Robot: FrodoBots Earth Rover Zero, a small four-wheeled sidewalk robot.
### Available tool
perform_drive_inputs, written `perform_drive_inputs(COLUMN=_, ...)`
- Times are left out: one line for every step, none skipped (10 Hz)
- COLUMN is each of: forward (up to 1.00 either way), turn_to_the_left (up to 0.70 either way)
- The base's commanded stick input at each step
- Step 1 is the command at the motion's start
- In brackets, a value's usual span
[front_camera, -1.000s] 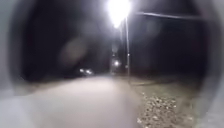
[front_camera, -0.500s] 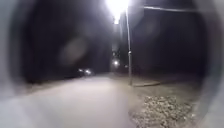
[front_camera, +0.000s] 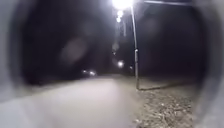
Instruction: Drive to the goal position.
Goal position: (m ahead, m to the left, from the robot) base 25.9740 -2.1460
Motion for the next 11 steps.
perform_drive_inputs(forward=1.00, turn_to_the_left=0.00)
perform_drive_inputs(forward=1.00, turn_to_the_left=0.00)
perform_drive_inputs(forward=1.00, turn_to_the_left=0.00)
perform_drive_inputs(forward=1.00, turn_to_the_left=0.00)
perform_drive_inputs(forward=1.00, turn_to_the_left=0.05)
perform_drive_inputs(forward=1.00, turn_to_the_left=0.40)
perform_drive_inputs(forward=1.00, turn_to_the_left=0.40)
perform_drive_inputs(forward=1.00, turn_to_the_left=0.40)
perform_drive_inputs(forward=1.00, turn_to_the_left=0.40)
perform_drive_inputs(forward=1.00, turn_to_the_left=0.40)
perform_drive_inputs(forward=1.00, turn_to_the_left=0.40)
